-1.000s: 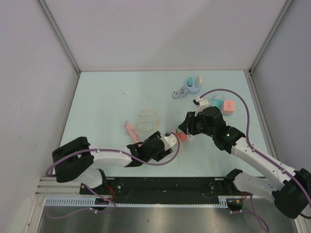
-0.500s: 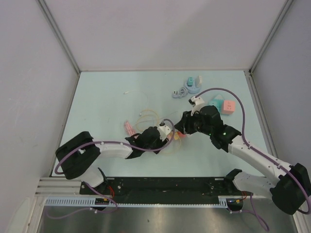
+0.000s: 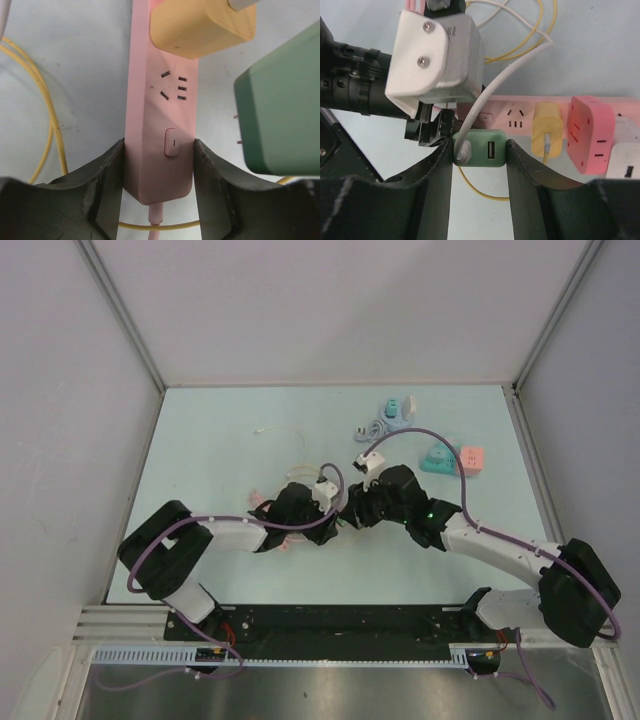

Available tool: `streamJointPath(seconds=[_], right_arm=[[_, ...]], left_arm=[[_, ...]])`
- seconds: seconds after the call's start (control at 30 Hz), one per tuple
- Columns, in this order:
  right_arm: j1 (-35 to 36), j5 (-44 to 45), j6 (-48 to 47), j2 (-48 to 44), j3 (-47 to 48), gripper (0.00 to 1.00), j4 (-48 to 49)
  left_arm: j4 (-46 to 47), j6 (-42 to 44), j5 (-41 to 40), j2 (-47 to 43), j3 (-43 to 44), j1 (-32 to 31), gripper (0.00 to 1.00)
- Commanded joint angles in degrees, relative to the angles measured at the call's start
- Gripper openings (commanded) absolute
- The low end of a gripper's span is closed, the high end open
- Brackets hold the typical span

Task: Insert the plug
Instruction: Insert the plug into the socket.

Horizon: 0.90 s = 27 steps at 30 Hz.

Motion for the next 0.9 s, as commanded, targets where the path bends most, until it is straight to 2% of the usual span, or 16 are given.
streamJointPath(seconds=[0.0,0.37,0.87], right_arm=[[1.74,5.04,-4.46,2.96,0.37,0.0,7.34],[1.83,13.56,-6.84,9.11,0.37,0.0,12.7],[2.1,13.48,-8.95,10.7,0.37,0.0,12.97]], left_arm=[[-1.94,-1.7,6.32,3.41,-0.36,2.65,0.54],[-0.97,-1.44,9.57,4.9,-1.15,4.76,0.57],[-4.75,-3.81,16.08,8.95,2.89,9.16,0.57]])
